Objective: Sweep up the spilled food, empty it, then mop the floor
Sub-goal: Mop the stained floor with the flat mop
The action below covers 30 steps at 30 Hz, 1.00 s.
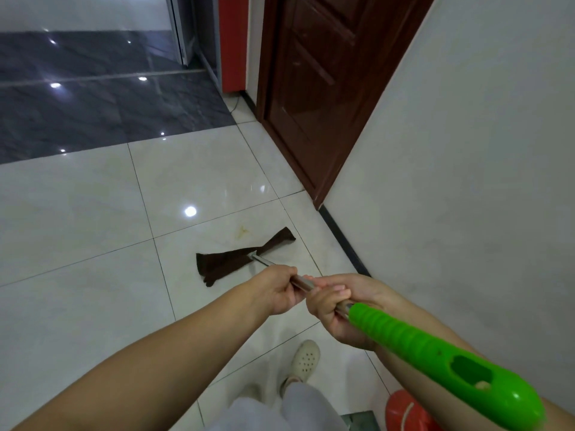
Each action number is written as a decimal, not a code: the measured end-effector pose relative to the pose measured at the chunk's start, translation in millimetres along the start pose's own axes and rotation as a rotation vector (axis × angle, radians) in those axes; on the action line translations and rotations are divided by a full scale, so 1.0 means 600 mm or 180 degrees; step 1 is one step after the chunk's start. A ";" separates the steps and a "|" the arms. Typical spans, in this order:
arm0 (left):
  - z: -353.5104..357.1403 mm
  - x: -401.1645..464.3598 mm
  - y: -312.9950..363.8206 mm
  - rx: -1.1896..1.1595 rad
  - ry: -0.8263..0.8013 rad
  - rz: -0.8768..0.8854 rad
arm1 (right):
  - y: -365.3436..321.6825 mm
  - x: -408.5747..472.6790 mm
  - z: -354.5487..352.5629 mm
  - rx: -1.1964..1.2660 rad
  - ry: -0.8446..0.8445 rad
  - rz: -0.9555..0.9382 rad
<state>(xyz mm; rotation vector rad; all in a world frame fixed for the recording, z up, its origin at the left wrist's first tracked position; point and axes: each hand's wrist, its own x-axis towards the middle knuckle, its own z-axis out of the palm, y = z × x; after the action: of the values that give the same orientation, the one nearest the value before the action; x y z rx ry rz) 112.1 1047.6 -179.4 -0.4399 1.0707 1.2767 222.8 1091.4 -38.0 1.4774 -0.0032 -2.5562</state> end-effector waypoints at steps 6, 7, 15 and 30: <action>-0.002 0.024 -0.010 -0.0017 0.0163 -0.0032 | -0.009 0.030 -0.018 -0.0018 0.0185 -0.0045; -0.002 0.029 -0.011 -0.0025 0.0201 -0.0028 | -0.013 0.037 -0.022 -0.0012 0.0217 -0.0054; 0.003 0.076 -0.007 -0.0191 0.0312 -0.0200 | -0.061 0.073 -0.042 0.0078 0.0262 0.0049; 0.095 0.212 0.103 -0.0389 0.0331 -0.0127 | -0.278 0.093 -0.027 -0.0351 0.0196 0.0325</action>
<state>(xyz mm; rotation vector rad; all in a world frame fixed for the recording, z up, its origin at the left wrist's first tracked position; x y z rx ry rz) 68.6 1180.1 -240.5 -0.6231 1.0687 1.2997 182.3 1247.8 -110.2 1.4748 0.0679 -2.3897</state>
